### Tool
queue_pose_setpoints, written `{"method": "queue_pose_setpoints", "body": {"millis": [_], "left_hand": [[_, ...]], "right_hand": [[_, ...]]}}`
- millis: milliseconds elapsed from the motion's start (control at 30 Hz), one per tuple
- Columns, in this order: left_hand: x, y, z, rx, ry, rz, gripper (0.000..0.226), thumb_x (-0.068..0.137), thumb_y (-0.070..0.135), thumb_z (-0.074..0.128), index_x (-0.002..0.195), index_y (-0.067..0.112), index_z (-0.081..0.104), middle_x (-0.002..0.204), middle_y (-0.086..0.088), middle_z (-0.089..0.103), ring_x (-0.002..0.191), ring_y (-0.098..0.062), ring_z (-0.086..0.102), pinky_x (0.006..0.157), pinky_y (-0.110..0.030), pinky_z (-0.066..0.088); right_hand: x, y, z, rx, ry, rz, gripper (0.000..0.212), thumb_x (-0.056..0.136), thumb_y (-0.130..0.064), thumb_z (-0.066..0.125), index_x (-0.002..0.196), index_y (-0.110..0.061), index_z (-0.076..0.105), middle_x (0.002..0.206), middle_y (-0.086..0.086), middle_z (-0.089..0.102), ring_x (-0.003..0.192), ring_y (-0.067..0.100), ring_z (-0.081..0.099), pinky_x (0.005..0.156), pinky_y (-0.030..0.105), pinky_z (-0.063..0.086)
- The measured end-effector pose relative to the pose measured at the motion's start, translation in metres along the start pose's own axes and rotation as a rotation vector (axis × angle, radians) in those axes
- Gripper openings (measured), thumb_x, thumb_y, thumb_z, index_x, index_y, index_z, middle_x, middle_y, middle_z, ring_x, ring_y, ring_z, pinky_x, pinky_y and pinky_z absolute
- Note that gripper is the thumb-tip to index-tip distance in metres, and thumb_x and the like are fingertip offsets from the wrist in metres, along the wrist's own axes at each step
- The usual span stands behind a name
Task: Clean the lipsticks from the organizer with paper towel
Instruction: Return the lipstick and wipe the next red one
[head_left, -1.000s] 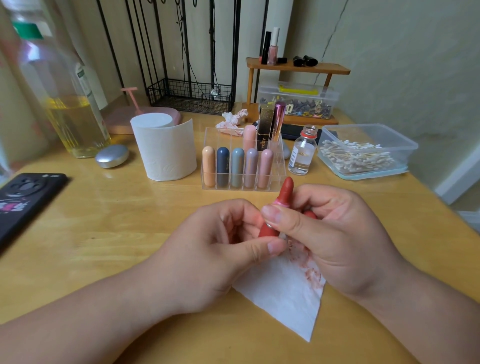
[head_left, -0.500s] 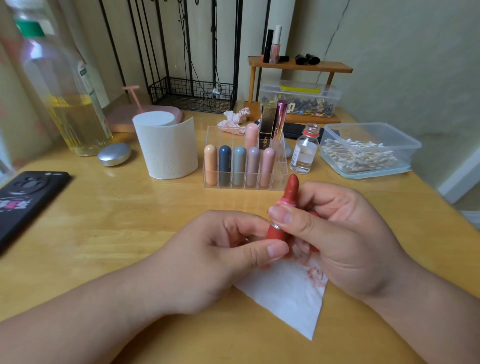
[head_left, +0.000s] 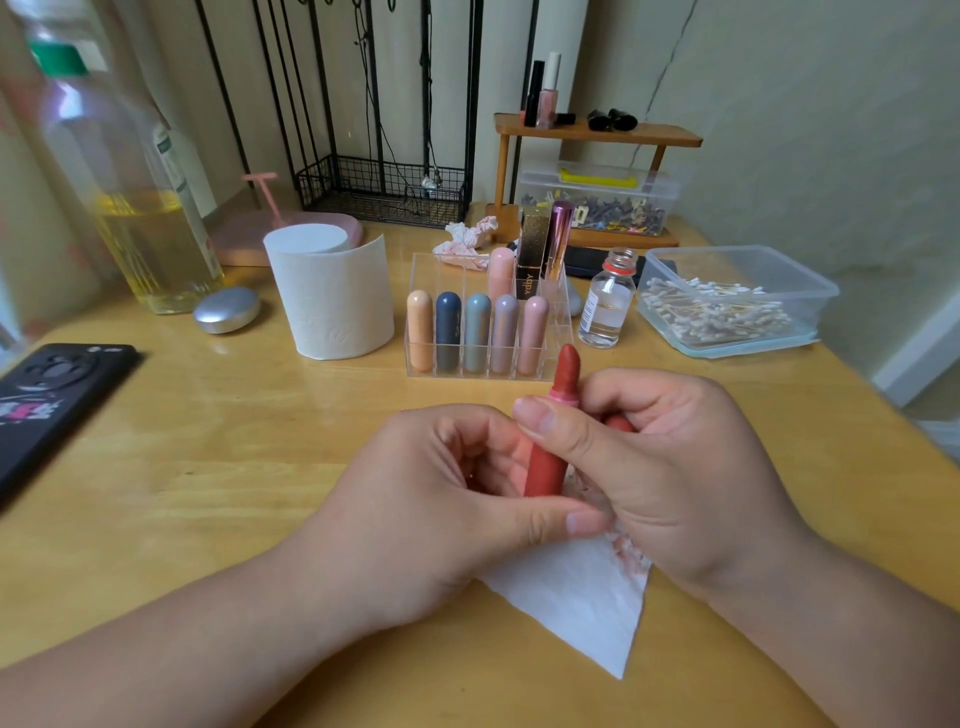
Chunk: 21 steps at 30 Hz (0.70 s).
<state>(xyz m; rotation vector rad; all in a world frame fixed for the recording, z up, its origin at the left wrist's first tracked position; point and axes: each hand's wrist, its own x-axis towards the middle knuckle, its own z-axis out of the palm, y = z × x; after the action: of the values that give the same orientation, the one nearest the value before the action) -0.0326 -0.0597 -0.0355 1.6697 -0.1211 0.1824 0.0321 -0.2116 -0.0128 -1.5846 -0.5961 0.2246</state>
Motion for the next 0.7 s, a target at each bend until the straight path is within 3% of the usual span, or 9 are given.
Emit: {"method": "queue_pose_setpoints", "body": {"millis": [67,133,233,300,533,600,667,700], "left_hand": [[-0.001,-0.001,0.003,0.025,0.019,0.019,0.034,0.064,0.039,0.088,0.069,0.011,0.069,0.062,-0.005,0.065,0.058,-0.031,0.056,0.060,-0.047,0.053],[-0.001,-0.001,0.003,0.009,-0.007,0.024,0.024,0.073,0.032,0.086,0.072,0.013,0.073,0.063,-0.006,0.067,0.059,-0.032,0.061,0.061,-0.052,0.057],[0.000,0.002,0.001,-0.049,-0.109,0.021,0.005,0.077,0.018,0.079,0.074,0.018,0.076,0.065,-0.006,0.068,0.060,-0.022,0.065,0.061,-0.038,0.059],[0.002,0.005,-0.002,-0.057,-0.159,0.019,0.010,0.077,0.012,0.076,0.072,0.020,0.075,0.065,-0.010,0.069,0.059,-0.020,0.066,0.061,-0.030,0.057],[0.006,0.005,-0.009,-0.062,-0.270,-0.038,0.010,0.085,0.011,0.071,0.076,0.009,0.073,0.071,-0.019,0.071,0.066,-0.026,0.067,0.069,-0.029,0.055],[0.005,0.004,-0.005,-0.035,-0.207,-0.012,0.012,0.086,0.015,0.071,0.079,0.006,0.071,0.070,-0.017,0.068,0.065,-0.024,0.065,0.069,-0.030,0.055],[0.003,0.000,0.000,0.021,-0.059,0.018,0.021,0.084,0.024,0.078,0.079,0.006,0.069,0.067,-0.014,0.062,0.061,-0.024,0.059,0.062,-0.037,0.057],[0.001,-0.002,0.002,0.076,0.023,0.029,0.028,0.080,0.032,0.081,0.078,0.007,0.069,0.067,-0.013,0.061,0.060,-0.028,0.057,0.060,-0.044,0.057]], "right_hand": [[-0.001,-0.002,0.002,0.055,-0.027,0.007,0.031,0.071,-0.027,0.082,0.059,-0.005,0.064,0.047,0.006,0.053,0.041,0.010,0.043,0.041,0.018,0.035],[-0.002,-0.003,0.001,0.144,-0.065,0.006,0.032,0.072,-0.017,0.077,0.064,0.008,0.059,0.048,0.012,0.057,0.040,0.013,0.052,0.041,0.019,0.043],[-0.002,-0.006,0.000,0.190,-0.140,-0.001,0.032,0.076,-0.012,0.075,0.068,0.012,0.055,0.054,0.028,0.060,0.041,0.028,0.059,0.039,0.031,0.049],[-0.002,-0.006,0.000,0.214,-0.182,0.002,0.032,0.078,-0.011,0.074,0.070,0.011,0.052,0.056,0.031,0.059,0.041,0.036,0.059,0.038,0.040,0.050],[0.002,-0.002,-0.001,0.249,-0.212,0.028,0.031,0.082,-0.009,0.071,0.072,0.009,0.047,0.055,0.035,0.055,0.041,0.042,0.058,0.038,0.056,0.043],[0.005,-0.002,-0.002,0.157,-0.116,0.010,0.038,0.080,-0.016,0.076,0.071,0.009,0.051,0.053,0.026,0.058,0.041,0.029,0.058,0.039,0.044,0.047],[0.006,-0.004,-0.001,-0.008,0.027,-0.047,0.043,0.073,-0.024,0.084,0.068,0.010,0.058,0.048,0.009,0.051,0.039,0.009,0.046,0.040,0.020,0.038],[0.006,-0.004,0.000,-0.040,0.073,-0.059,0.043,0.069,-0.025,0.082,0.067,0.011,0.060,0.045,0.006,0.048,0.037,0.003,0.042,0.039,0.016,0.034]]}}
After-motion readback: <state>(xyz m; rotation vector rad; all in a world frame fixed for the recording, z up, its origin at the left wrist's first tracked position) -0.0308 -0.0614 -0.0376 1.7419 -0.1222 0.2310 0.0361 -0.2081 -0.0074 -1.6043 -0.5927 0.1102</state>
